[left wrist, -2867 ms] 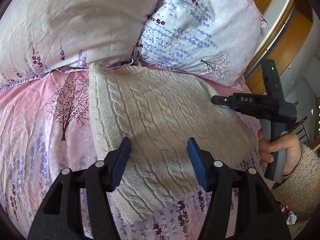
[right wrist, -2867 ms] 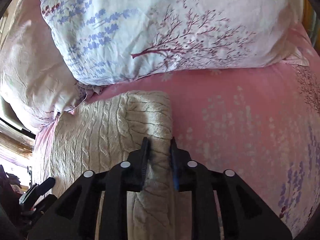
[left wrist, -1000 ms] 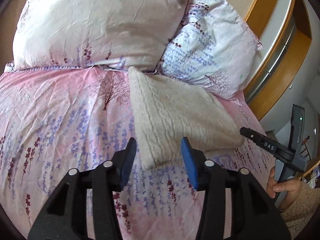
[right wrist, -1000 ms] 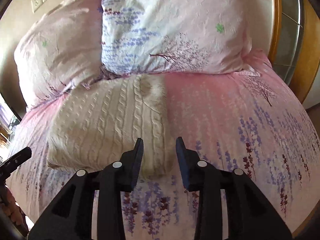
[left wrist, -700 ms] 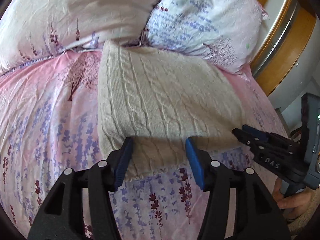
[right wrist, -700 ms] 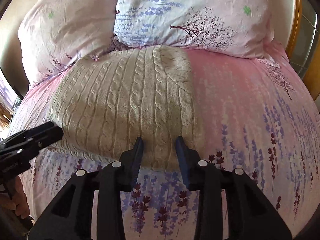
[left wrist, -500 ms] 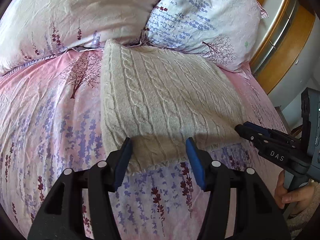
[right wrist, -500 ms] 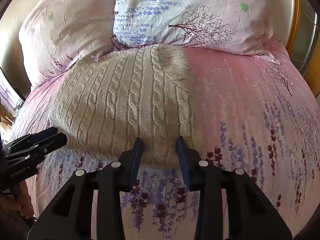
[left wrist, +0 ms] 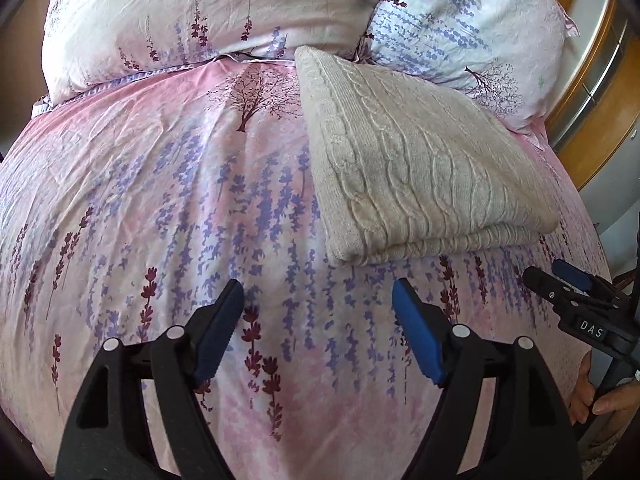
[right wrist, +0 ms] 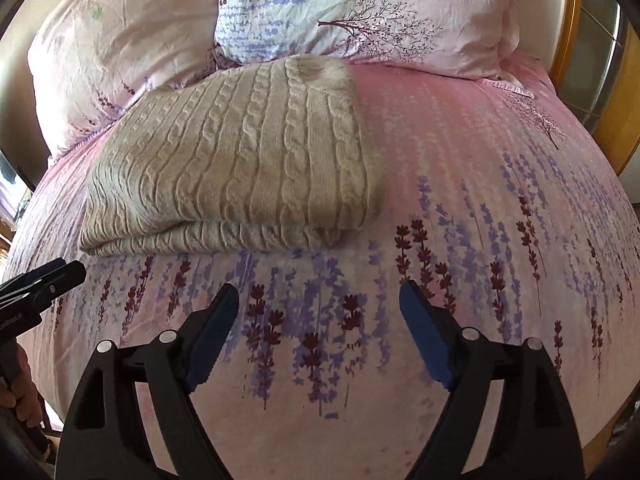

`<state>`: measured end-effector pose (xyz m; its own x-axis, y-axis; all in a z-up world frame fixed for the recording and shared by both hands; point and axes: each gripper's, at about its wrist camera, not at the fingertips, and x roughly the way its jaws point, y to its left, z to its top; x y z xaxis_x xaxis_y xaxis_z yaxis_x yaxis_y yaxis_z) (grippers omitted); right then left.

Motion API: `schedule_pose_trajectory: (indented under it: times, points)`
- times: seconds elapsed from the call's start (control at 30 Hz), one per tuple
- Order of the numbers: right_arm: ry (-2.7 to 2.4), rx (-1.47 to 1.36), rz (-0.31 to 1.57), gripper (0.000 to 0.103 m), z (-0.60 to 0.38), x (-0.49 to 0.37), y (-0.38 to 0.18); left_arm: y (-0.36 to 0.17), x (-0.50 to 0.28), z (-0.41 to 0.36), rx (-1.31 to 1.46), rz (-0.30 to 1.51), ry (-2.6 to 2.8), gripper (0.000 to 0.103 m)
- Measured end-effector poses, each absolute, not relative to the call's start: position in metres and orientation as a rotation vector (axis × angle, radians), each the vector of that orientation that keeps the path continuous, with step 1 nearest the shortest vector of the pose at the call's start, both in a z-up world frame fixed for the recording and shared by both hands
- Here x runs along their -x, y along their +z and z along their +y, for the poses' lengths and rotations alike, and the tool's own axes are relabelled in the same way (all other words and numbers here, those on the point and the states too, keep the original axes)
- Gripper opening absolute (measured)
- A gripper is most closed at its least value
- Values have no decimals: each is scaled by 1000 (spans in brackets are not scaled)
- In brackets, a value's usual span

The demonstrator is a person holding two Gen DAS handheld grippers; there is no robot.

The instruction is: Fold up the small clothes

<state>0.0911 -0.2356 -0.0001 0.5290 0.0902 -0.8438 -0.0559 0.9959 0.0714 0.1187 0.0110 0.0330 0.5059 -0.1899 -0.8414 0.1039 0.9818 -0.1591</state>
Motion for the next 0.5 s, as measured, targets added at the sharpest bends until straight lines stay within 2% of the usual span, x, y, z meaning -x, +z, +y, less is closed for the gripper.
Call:
schedule_pose_trajectory:
  times: [0.27, 0.4, 0.5]
  points:
    - [65, 6, 1020, 94, -226, -88, -5, 28, -115, 7, 58, 1052, -108, 90]
    - [54, 12, 1025, 96, -225, -87, -8, 23, -117, 7, 34, 1088, -59, 99]
    - [48, 13, 1027, 97, -225, -88, -8, 22, -117, 6, 27, 1090, -53, 101]
